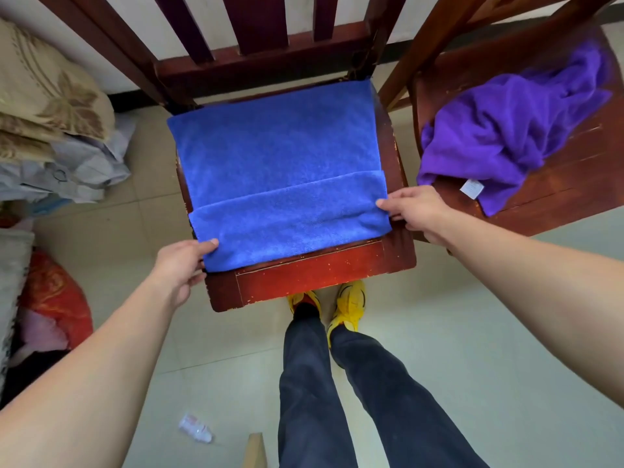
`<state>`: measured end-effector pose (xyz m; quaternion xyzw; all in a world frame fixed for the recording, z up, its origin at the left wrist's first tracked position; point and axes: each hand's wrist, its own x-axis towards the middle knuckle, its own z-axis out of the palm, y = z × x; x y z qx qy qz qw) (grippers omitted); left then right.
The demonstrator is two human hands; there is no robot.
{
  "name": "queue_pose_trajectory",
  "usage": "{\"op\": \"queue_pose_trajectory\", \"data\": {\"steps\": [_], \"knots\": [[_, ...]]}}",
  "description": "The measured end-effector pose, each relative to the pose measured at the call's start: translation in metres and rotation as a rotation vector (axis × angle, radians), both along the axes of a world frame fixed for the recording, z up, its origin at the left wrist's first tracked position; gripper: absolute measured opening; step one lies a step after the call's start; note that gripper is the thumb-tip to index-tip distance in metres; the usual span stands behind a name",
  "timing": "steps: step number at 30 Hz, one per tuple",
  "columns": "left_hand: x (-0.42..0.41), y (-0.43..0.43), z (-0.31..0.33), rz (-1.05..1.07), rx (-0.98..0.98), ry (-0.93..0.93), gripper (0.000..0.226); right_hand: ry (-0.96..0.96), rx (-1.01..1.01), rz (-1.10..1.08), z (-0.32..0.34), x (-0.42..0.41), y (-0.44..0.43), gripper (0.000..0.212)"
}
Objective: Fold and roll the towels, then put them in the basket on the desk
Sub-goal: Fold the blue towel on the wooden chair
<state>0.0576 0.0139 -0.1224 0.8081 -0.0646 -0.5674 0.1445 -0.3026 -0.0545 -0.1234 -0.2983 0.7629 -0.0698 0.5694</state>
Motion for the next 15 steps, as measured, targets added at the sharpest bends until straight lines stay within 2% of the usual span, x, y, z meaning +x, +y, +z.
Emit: {"op": "queue_pose_trajectory", "data": {"steps": [3,6,12,15], "knots": [[-0.003,0.017,0.006,0.035,-0.030,0.029,0.014,-0.048,0.052,-0.004,0.004,-0.005,0.016,0.006],[-0.001,0.036,0.013,-0.048,-0.056,0.030,0.024,-0.040,0.018,0.078,0.010,-0.016,0.033,0.013],[0.008,0.074,0.005,-0.309,0.013,-0.130,0.015,0.148,0.017,0.402,-0.003,-0.047,0.071,0.013],[0.006,0.085,-0.006,-0.370,0.054,-0.128,0.014,0.205,0.065,0.462,-0.015,-0.048,0.080,0.010]]}}
